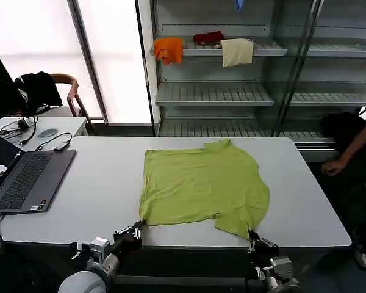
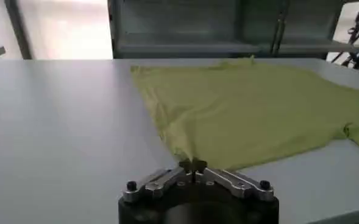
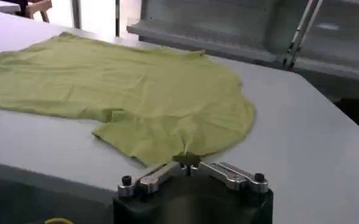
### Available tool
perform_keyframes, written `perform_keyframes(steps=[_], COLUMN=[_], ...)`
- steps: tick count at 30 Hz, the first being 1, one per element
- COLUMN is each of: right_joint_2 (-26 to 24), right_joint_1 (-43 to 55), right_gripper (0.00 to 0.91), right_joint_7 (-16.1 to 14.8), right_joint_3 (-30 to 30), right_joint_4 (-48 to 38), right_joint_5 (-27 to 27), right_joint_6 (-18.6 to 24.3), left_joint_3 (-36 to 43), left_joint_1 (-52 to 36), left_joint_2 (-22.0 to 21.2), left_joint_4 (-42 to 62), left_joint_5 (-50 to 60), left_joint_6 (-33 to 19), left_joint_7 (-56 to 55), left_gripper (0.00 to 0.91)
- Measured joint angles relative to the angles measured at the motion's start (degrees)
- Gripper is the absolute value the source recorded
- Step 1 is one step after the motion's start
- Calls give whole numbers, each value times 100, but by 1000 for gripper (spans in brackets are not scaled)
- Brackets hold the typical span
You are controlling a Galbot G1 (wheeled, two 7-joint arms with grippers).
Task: Fold and organize the clothes.
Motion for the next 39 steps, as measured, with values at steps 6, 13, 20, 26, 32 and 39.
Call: perform_keyframes(steps=[6, 13, 20, 26, 32, 39], right_joint_2=[-81, -201, -367, -494, -546, -555], right_joint_1=[88, 451, 1084, 1657, 2228, 2819], right_gripper=[0, 0, 0, 0, 0, 0], right_joint_7=[4, -20, -204, -399, -558, -693], right_joint_3=[120, 180, 125, 47, -87, -275], right_joint_4=[191, 191, -88, -481, -960, -1517], right_joint_5=[41, 164, 375, 532, 594, 623], right_joint_6=[-28, -118, -161, -174, -141, -47], left_joint_3=[-60, 39, 261, 491, 716, 877], left_joint_1=[-115, -444, -1004, -1499, -2007, -2440], left_joint_2=[82, 19, -104, -235, -401, -524], left_joint_4=[-185, -138, 125, 482, 925, 1391], left_joint_5=[-211, -485, -679, -717, -730, -707], left_joint_6=[-40, -55, -122, -234, -339, -423], left_joint_7=[-86, -235, -399, -549, -708, -827], left_gripper=[0, 0, 10, 10, 10, 20])
